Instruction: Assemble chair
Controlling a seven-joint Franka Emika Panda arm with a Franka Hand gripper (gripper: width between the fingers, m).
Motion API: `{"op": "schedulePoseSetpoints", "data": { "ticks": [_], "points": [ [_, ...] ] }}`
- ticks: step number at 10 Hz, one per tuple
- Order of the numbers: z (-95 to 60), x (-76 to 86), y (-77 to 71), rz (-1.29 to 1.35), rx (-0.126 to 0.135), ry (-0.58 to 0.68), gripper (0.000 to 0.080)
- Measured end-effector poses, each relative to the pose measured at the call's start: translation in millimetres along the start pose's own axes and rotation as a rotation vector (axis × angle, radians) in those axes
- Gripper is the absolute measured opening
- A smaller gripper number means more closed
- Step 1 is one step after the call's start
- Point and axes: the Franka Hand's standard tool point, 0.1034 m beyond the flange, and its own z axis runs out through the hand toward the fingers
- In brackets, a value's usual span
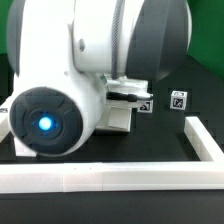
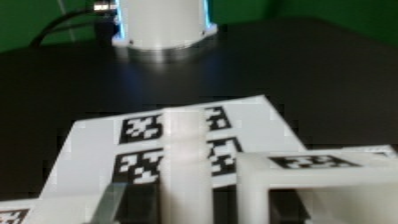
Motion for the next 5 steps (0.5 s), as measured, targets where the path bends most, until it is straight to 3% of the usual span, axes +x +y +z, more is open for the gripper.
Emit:
{"op": "schedulePoseSetpoints", "data": {
  "ticks": [1,2,4,5],
  "points": [
    [1.5,-9.1,0.2,-0.008,0.018,-0.049,0.0254],
    [2.1,-6.1,1.5,-0.011,0.031,-0.015,0.0254],
    [4.3,-2.5,2.2,0.012,0.006,-0.007,0.0254],
    [3.3,-0.7,2.2,0.012,0.006,0.002,0.0254]
  ]
}}
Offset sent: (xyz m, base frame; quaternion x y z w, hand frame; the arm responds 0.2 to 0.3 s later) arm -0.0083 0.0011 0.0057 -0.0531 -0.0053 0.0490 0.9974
